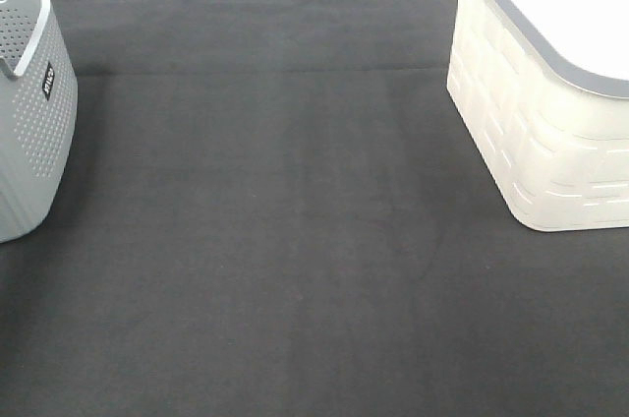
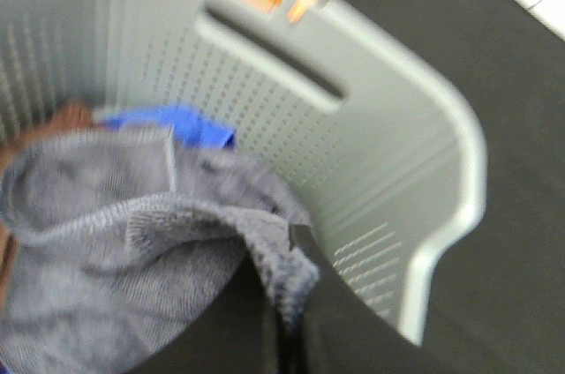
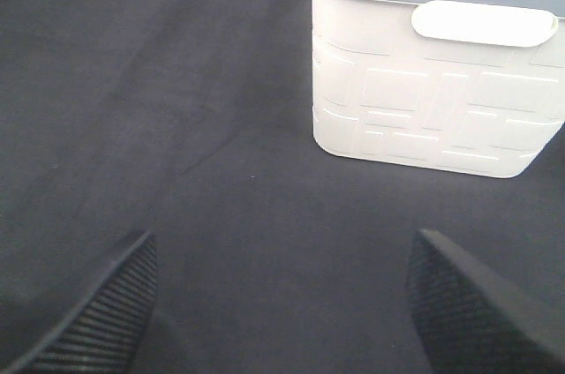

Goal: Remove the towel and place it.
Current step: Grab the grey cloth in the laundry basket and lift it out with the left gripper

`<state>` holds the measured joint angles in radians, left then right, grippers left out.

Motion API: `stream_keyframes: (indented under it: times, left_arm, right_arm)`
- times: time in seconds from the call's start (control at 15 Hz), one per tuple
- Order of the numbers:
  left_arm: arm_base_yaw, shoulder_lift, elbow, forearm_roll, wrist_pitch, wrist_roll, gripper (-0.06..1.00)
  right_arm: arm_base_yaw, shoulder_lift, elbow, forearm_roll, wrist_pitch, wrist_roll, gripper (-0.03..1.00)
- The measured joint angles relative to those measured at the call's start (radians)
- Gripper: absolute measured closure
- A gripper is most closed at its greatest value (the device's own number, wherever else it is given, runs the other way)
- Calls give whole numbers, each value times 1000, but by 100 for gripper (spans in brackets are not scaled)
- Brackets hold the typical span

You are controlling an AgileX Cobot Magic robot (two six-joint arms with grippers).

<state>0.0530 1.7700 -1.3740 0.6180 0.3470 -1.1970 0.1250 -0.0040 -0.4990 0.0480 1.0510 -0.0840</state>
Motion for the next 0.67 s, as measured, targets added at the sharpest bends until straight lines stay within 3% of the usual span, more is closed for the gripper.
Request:
stream_keyframes:
  times: [0.2, 0.67]
  left_arm:
    - [-21, -129, 0, 4, -24, 101, 94]
    - [-21, -335, -5, 49, -286, 114, 94]
  right_arm:
    - [0, 0, 0, 0, 0, 0, 20]
    - [0, 0, 0, 0, 0, 0, 20]
